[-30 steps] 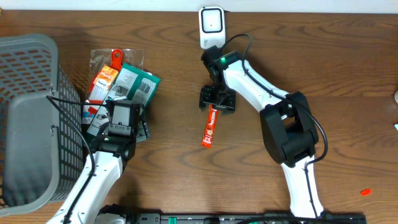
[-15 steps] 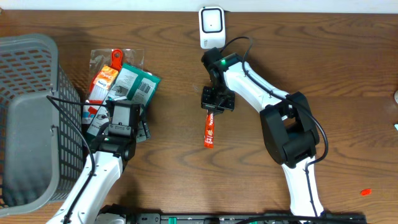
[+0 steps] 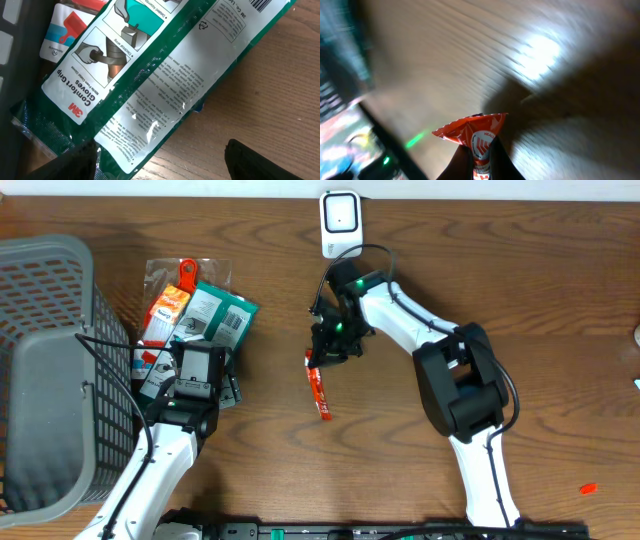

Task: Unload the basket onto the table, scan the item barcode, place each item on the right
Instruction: 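Grasp the red snack stick with the right gripper and lift it, then carry the red snack stick up to the white scanner with the right gripper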

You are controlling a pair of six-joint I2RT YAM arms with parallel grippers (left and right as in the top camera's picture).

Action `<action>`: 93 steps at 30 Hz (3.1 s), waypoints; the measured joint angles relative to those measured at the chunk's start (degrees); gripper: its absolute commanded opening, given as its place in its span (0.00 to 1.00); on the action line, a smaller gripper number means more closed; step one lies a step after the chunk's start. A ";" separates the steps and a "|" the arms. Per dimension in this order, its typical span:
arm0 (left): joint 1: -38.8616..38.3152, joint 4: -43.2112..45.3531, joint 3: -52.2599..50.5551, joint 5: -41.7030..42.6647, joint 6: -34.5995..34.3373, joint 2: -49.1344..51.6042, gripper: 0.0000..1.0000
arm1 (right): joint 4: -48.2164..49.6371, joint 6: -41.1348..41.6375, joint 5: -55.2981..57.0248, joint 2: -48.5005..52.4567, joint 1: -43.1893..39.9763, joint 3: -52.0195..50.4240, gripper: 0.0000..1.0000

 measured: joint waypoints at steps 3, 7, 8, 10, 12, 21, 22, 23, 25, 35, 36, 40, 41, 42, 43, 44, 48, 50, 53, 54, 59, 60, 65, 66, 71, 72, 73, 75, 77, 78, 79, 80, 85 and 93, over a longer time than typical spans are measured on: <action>0.00 0.00 0.00 0.00 0.00 0.17 0.82 | 1.86 -5.86 -8.37 0.44 -2.89 -0.04 0.01; 0.00 0.02 0.00 0.00 0.00 0.85 0.82 | 2.84 -13.53 -20.11 0.44 -8.57 -0.04 0.01; 0.00 0.02 0.00 0.00 0.00 0.98 0.82 | 2.84 -14.97 -22.05 0.44 -9.44 -0.04 0.01; 0.00 0.04 0.00 0.00 0.02 1.68 0.82 | 2.71 -19.63 -28.28 0.44 -12.15 -0.04 0.01; 0.00 0.24 0.00 0.00 0.00 2.73 0.82 | 2.64 -24.30 -34.49 0.44 -14.67 -0.07 0.01; 0.00 0.37 -0.02 0.00 -1.20 8.41 0.82 | 3.26 -38.29 -44.02 0.44 -16.55 -0.07 0.01; 0.00 0.37 -0.02 0.00 -1.36 8.90 0.82 | 3.30 -39.39 -44.37 0.44 -16.41 -0.07 0.01; 0.00 0.37 -0.02 0.00 -1.55 9.40 0.82 | 3.37 -40.06 -44.57 0.44 -16.28 -0.07 0.01; 0.00 0.39 -0.02 0.00 -1.92 10.23 0.82 | 3.67 -41.33 -44.96 0.44 -15.96 -0.07 0.01; 0.00 1.40 -0.11 0.00 -2.58 11.39 0.83 | 19.96 -44.39 -45.92 0.44 -15.21 -0.26 0.01; 0.00 1.42 -0.13 0.00 -2.58 11.39 0.83 | 24.11 -42.99 -46.10 0.44 -15.21 -0.39 0.01; 0.00 1.68 -0.31 0.00 -2.58 11.39 0.83 | 44.48 -31.58 -46.34 0.55 -15.21 -0.66 0.01; 0.00 1.77 -0.35 0.00 -2.58 11.39 0.83 | 51.19 -27.28 -46.34 0.63 -15.21 -0.72 0.01; 0.00 1.88 -0.35 0.00 -2.58 11.39 0.83 | 57.16 -23.02 -46.12 0.68 -15.21 -0.72 0.01; 0.00 2.05 -0.37 -0.02 -2.58 11.39 0.83 | 67.87 -16.39 -46.51 0.79 -15.21 -0.96 0.01; 0.00 2.10 -0.39 0.00 -2.58 11.39 0.83 | 78.31 -9.33 -46.27 0.87 -15.21 -0.94 0.01; 0.00 2.19 -0.44 0.00 -2.58 11.39 0.83 | 112.24 21.70 -45.35 0.83 -15.21 -0.44 0.01; -0.02 2.25 -0.44 0.00 -2.58 11.39 0.83 | 130.09 39.63 -43.32 0.79 -15.23 -0.24 0.01; 0.02 2.34 -0.44 -0.02 -2.58 11.39 0.83 | 141.44 60.46 -39.95 0.44 -15.41 -0.07 0.01; 0.02 2.36 -0.44 -0.02 -2.58 11.39 0.83 | 141.65 66.47 -38.56 0.39 -15.52 -0.07 0.01; 0.02 2.54 -0.44 0.00 -2.58 11.39 0.83 | 141.65 84.04 -34.99 0.63 -16.33 -0.09 0.01; 0.02 2.58 -0.44 -0.02 -2.58 11.39 0.83 | 141.68 85.92 -34.58 0.63 -16.52 -0.09 0.01; 0.02 2.60 -0.44 0.00 -2.58 11.39 0.83 | 141.68 90.68 -33.38 0.66 -16.85 -0.09 0.01; 0.02 2.60 -0.44 0.00 -2.58 11.39 0.83 | 141.70 91.27 -33.05 0.66 -16.85 -0.09 0.01; 0.02 2.60 -0.44 -0.02 -2.58 11.39 0.83 | 141.63 94.53 -32.15 0.66 -16.85 -0.09 0.01; 0.02 2.58 -0.44 -0.02 -2.58 11.39 0.83 | 141.63 95.47 -31.95 0.66 -16.85 -0.09 0.01; 0.02 2.60 -0.44 -0.02 -2.58 11.39 0.83 | 141.61 96.78 -31.78 0.66 -16.85 -0.09 0.01; 0.02 2.60 -0.44 0.00 -2.58 11.39 0.83 | 141.63 99.12 -31.58 0.66 -16.85 -0.09 0.01; 0.02 2.60 -0.44 -0.02 -2.58 11.39 0.83 | 141.63 100.65 -31.36 0.66 -16.85 -0.09 0.01; 0.02 2.60 -0.42 0.00 -2.58 11.39 0.83 | 141.59 100.85 -31.34 0.66 -16.87 -0.09 0.01; 0.02 2.60 -0.44 0.00 -2.58 11.39 0.83 | 141.50 100.50 -31.45 0.66 -16.87 -0.09 0.01; 0.02 2.60 -0.44 0.00 -2.58 11.39 0.83 | 141.22 99.54 -31.78 0.66 -16.87 -0.09 0.01; 0.02 2.69 -0.44 -0.02 -2.58 11.39 0.83 | 125.70 90.36 -37.64 0.63 -16.83 -0.15 0.01; 0.02 2.75 -0.44 0.00 -2.58 11.39 0.83 | 87.76 66.77 -44.06 0.76 -16.72 -0.39 0.02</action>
